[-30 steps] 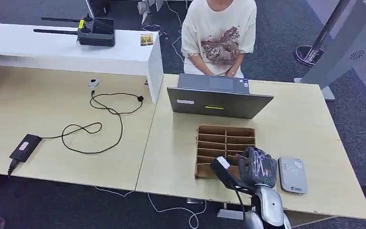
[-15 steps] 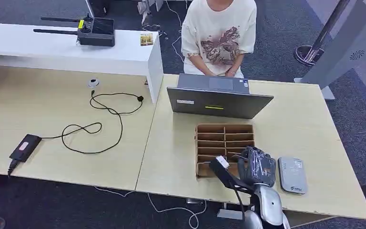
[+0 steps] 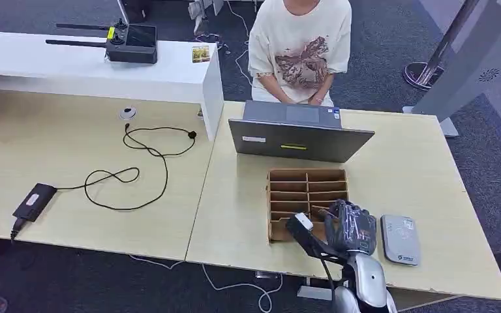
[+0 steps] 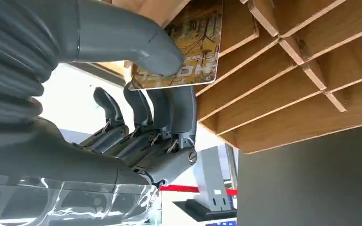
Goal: Pass the card to the sensor for recognition and then transmit it.
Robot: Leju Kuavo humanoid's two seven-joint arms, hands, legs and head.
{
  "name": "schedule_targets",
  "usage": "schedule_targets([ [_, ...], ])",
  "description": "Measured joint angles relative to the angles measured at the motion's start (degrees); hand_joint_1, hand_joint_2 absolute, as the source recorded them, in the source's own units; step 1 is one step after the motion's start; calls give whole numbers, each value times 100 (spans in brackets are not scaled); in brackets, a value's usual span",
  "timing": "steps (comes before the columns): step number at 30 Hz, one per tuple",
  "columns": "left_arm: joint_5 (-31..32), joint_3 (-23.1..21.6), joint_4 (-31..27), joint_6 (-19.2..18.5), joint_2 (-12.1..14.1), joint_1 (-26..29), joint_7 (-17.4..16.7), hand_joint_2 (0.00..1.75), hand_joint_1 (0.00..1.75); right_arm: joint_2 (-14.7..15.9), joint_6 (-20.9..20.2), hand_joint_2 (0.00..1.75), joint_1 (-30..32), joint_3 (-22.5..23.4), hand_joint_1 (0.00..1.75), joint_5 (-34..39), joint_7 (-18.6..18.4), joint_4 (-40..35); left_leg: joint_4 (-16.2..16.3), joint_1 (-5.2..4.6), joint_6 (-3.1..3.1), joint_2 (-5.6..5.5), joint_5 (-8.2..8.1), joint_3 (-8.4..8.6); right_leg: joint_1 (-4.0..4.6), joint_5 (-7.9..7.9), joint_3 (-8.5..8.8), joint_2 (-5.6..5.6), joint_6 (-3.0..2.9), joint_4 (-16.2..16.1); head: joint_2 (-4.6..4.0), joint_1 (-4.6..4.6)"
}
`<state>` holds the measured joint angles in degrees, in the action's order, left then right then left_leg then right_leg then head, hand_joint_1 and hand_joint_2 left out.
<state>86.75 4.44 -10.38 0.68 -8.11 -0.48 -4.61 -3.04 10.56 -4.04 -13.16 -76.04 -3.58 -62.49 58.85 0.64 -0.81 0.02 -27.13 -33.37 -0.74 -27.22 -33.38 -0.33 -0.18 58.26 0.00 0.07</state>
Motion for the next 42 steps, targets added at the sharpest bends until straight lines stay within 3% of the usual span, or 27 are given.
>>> schedule_targets([
  [2,0,0,0,2,0,0,0,175,0,0,22,175,0,0,175,0,0,0,0,0,0,0,0,0,0,0,0,0,0,0,0,0],
  [8,2,0,0,0,7,0,20,175,0,0,98,175,3,2,175,-64,81,7,0,0,0,0,0,0,0,0,-1,0,0,0,0,0],
  [21,2,-29,0,-35,28,-5,136,175,0,166,402,175,1,-311,175,-975,313,129,0,0,0,0,0,-1,0,0,-1,0,0,0,0,0],
  [42,2,-48,0,-15,74,-7,188,175,0,393,662,175,-133,-734,175,-1158,518,426,0,0,0,1,0,0,0,0,-2,1,0,0,0,0],
])
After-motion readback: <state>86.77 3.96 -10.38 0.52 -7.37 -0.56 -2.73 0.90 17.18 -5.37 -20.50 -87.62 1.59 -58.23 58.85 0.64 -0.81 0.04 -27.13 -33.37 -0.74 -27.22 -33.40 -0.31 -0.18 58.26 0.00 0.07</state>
